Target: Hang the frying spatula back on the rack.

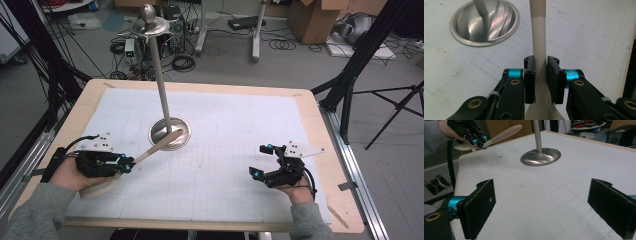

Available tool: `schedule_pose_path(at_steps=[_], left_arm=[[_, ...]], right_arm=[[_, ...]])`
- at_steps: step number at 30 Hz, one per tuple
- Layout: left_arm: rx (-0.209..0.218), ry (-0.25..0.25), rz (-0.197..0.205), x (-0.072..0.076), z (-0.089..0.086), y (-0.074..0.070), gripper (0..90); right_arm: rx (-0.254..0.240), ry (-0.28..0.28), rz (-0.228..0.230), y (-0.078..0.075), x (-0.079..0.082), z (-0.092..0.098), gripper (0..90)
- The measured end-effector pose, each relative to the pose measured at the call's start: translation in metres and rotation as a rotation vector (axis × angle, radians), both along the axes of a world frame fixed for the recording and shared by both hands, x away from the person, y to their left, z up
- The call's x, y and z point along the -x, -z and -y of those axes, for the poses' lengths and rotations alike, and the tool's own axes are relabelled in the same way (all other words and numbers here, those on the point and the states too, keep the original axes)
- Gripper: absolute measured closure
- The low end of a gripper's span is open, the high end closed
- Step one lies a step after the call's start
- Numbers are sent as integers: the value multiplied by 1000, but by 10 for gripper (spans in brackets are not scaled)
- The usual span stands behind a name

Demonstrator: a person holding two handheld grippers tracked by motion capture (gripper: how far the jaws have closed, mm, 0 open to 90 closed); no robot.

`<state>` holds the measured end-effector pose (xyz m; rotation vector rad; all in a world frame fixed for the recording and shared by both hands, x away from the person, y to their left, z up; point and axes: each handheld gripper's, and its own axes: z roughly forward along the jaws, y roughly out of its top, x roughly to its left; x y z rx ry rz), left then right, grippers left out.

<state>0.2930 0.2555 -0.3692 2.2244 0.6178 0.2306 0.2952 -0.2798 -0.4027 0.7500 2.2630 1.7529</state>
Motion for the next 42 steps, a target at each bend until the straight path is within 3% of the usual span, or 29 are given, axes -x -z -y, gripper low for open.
schedule_pose_path(at_steps=[8, 17, 28, 37, 42], left_arm=[[-17, 4, 20, -1, -11, -11, 771], [-18, -29, 27, -3, -22, -23, 771], [4, -74, 38, -7, -38, -38, 772], [10, -76, 53, -9, -50, -45, 771], [36, -59, 61, -9, -63, -48, 771]], right_arm=[[0, -1, 1, 0, 0, 0, 69], [-1, -2, -3, 0, 0, 1, 69], [-3, 2, -5, 0, 0, 1, 69], [-3, 1, -1, 0, -1, 1, 69], [-2, 0, -6, 0, 0, 1, 69]])
